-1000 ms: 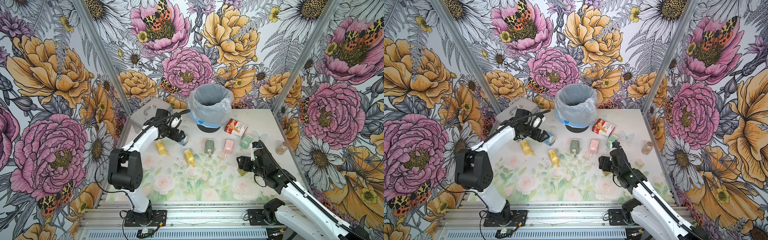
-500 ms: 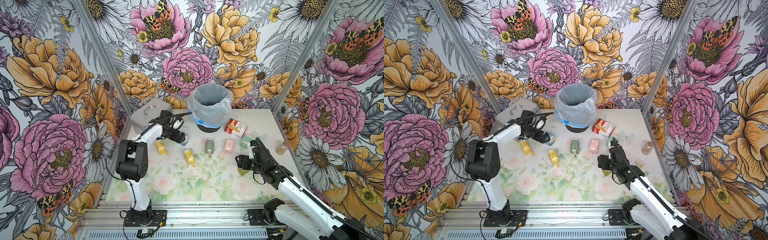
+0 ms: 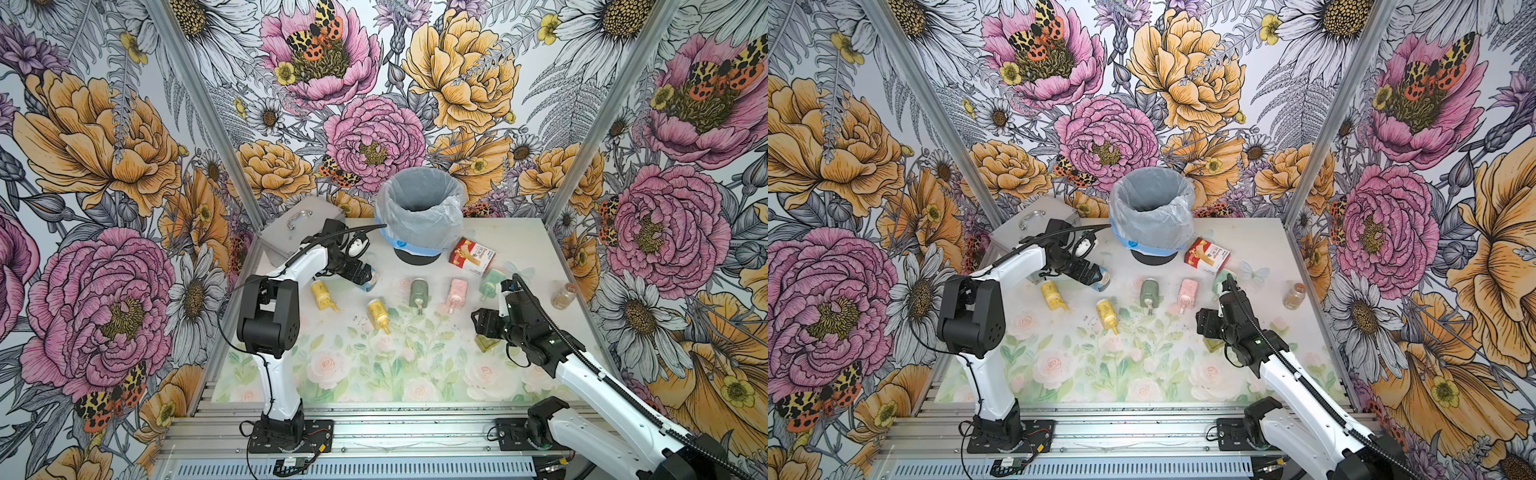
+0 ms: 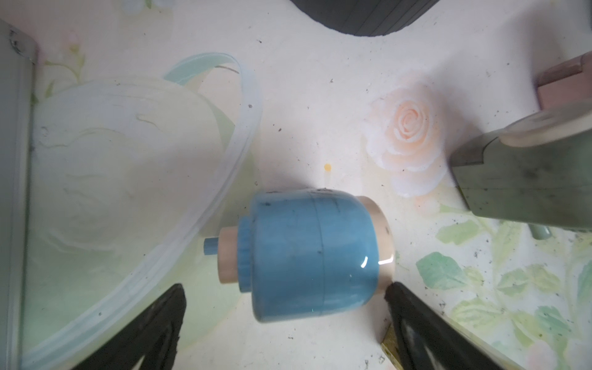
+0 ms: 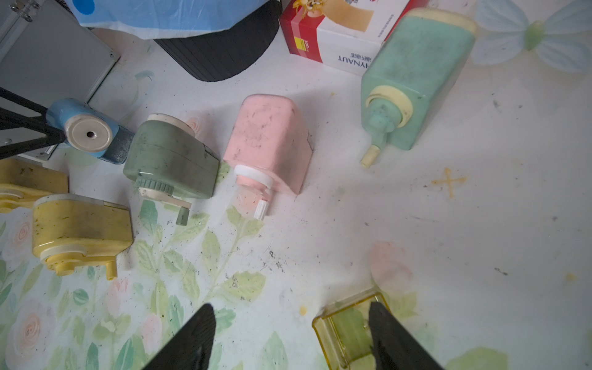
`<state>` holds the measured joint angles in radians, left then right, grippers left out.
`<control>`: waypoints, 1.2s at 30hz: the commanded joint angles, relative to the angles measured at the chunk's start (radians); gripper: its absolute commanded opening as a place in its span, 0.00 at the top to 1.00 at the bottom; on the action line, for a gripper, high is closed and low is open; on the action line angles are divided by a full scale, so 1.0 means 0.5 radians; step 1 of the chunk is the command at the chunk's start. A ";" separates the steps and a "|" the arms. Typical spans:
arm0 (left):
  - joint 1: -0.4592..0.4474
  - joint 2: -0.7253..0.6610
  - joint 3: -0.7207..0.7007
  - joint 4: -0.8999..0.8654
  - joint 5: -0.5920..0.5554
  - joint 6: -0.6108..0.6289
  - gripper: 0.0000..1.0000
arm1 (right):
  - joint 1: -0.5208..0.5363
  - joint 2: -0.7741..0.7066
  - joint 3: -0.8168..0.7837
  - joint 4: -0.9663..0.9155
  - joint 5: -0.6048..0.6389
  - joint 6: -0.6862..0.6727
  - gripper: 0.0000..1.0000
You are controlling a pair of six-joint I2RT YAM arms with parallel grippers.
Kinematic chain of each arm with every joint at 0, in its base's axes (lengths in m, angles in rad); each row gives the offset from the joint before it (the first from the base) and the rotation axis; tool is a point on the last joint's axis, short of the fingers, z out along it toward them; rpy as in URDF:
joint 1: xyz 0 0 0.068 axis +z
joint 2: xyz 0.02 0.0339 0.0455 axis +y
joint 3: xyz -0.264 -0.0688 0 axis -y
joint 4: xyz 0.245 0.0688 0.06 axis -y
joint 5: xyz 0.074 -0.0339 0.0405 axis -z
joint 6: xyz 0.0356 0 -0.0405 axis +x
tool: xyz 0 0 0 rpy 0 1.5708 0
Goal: Take out the pencil sharpener tray and clean the shavings
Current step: Pick up the pencil sharpener from the center of the board.
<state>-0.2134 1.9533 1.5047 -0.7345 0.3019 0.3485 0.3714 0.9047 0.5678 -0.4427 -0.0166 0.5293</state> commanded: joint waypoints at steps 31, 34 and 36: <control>-0.047 -0.097 -0.172 -0.065 0.183 -0.314 0.09 | -0.039 0.025 -0.005 0.096 -0.048 -0.005 0.24; -0.066 -0.154 -0.232 -0.065 0.188 -0.339 0.10 | -0.042 0.032 -0.008 0.107 -0.052 0.000 0.24; -0.084 -0.202 -0.276 -0.063 0.194 -0.350 0.10 | -0.042 0.035 -0.009 0.110 -0.056 0.000 0.24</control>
<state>-0.2390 1.9152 1.3930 -0.7628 0.3614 0.1955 0.3584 0.9180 0.5674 -0.4164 -0.0322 0.5301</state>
